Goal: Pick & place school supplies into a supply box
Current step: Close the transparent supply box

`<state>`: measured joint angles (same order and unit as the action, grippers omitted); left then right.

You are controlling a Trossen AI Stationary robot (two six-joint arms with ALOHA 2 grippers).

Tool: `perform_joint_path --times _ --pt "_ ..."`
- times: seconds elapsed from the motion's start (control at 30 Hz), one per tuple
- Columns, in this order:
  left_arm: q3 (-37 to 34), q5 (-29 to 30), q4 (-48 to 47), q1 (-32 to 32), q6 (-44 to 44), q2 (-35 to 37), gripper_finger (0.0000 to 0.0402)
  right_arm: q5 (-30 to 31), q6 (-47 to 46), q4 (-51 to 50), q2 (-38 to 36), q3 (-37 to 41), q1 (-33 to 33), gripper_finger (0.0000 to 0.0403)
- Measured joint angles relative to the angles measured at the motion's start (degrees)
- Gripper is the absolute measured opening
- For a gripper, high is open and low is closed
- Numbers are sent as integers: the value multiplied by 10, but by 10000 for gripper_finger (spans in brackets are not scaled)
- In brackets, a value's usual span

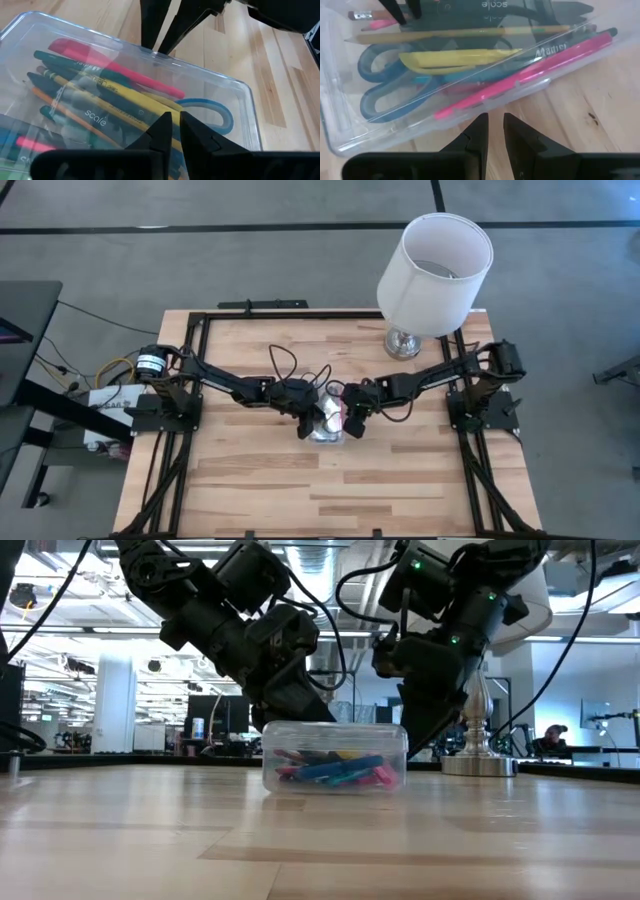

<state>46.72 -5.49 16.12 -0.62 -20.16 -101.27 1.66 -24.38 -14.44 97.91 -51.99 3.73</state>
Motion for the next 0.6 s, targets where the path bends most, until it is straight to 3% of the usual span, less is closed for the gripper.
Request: perform_joint_path --times 0.33,0.6 --pt "0 -7 4 2 4 0 3 31 -57 -92 -5 -1 -1 54" --pt "-2 -32 -2 3 22 32 7 71 -38 -104 -74 -1 35 54"
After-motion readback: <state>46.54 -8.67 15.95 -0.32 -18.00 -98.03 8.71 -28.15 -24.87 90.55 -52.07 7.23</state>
